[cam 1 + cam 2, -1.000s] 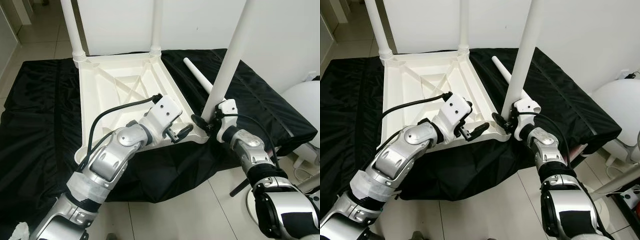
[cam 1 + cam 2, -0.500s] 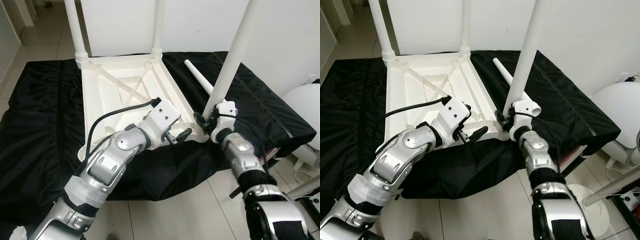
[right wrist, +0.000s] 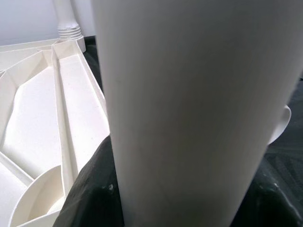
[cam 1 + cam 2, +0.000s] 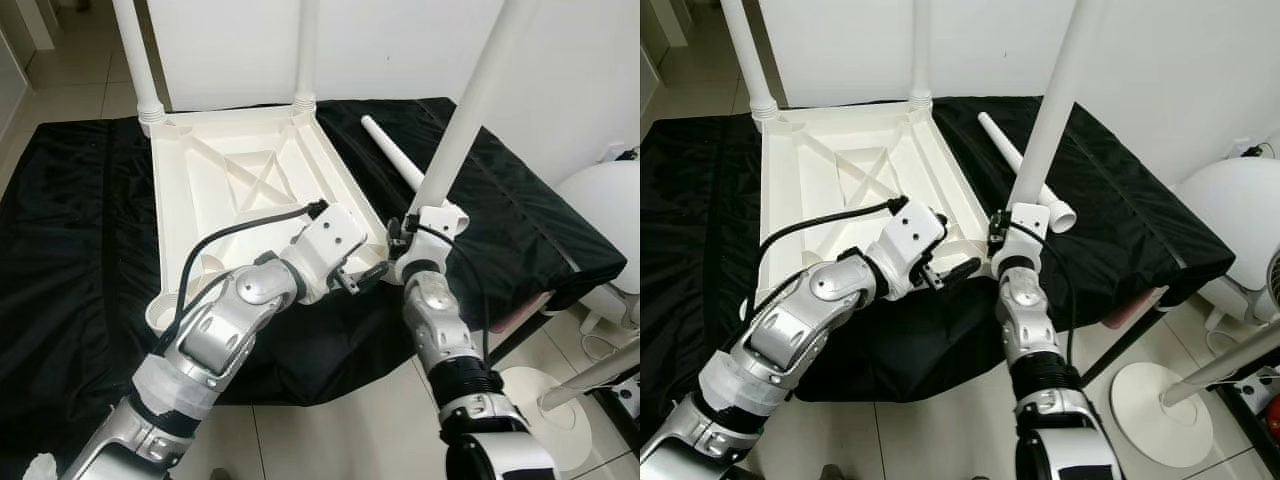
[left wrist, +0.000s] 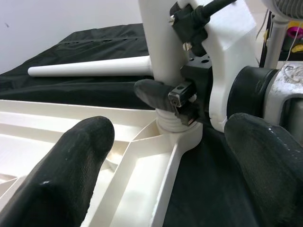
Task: Building children table
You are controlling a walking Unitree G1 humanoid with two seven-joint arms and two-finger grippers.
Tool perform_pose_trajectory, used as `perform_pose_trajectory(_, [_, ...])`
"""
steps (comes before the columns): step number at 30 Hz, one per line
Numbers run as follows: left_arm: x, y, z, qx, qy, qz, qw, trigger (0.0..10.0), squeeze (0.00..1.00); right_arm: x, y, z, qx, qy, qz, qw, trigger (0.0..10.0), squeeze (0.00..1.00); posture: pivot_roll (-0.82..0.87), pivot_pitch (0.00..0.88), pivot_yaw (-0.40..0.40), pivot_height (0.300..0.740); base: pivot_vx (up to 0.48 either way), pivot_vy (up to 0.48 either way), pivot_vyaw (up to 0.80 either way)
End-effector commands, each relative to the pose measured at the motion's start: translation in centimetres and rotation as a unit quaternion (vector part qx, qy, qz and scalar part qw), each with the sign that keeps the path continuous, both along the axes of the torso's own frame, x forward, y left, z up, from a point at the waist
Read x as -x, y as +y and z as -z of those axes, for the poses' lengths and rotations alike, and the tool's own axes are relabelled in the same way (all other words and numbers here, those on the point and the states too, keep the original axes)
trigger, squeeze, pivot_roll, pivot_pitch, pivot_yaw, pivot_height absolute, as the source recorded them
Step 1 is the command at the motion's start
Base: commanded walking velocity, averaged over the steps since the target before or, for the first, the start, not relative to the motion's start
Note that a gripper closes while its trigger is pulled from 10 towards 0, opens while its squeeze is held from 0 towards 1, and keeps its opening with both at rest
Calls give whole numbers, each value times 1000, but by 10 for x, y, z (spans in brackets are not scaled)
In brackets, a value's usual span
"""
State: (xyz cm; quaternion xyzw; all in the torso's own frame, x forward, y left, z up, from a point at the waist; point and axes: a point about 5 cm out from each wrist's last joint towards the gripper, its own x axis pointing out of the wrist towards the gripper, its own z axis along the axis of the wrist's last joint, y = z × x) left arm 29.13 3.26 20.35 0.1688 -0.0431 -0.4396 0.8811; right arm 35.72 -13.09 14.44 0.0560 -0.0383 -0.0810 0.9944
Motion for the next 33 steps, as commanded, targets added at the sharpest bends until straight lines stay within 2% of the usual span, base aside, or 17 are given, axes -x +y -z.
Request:
perform_pose_trajectory(1, [6, -5, 3, -13, 13, 43, 999, 10000, 0, 6, -3, 15, -28, 34, 30, 999, 10000, 0, 13, 40, -26, 740, 0, 0, 0])
perform_pose_trajectory(2, [6, -7, 3, -12, 12, 44, 999, 10000, 0, 11, 6, 6, -38, -5, -21, 999, 10000, 467, 14, 33, -33, 740, 0, 0, 0])
perform_pose_trajectory(3, [6, -7, 3, -11, 12, 43, 999, 10000, 0, 14, 6, 4, -43, -17, -37, 998, 10000, 1000, 14, 33, -33, 740, 0, 0, 0])
perform_pose_trajectory(19, [4, -7, 2, -10, 10, 41, 999, 10000, 0, 29, -10, 3, -37, -15, -8, 999, 10000, 1000, -3, 34, -28, 740, 0, 0, 0])
perform_pose_trajectory(20, [2, -6, 2, -10, 10, 38, 999, 10000, 0, 34, -15, 4, -35, -9, -6, 999, 10000, 0, -4, 35, -27, 740, 0, 0, 0])
perform_pose_trajectory(21, [2, -6, 2, -10, 10, 38, 999, 10000, 0, 34, -15, 4, -35, -9, -6, 999, 10000, 0, -4, 35, -27, 740, 0, 0, 0])
perform_pose_trajectory(24, [-7, 2, 6, -7, 15, 3, 1000, 10000, 0, 52, -37, 21, -18, 15, 10, 1000, 10000, 0, -8, 36, -25, 740, 0, 0, 0])
perform_pose_trajectory(29, [-11, 5, 5, 10, 25, -10, 1000, 10000, 0, 57, -40, 22, -18, 11, 8, 1000, 10000, 0, -10, 39, -25, 740, 0, 0, 0])
perform_pose_trajectory(33, [-16, 14, 7, 16, 29, -35, 999, 10000, 0, 71, -48, 24, 0, -4, 18, 1000, 10000, 0, -14, 41, -23, 740, 0, 0, 0])
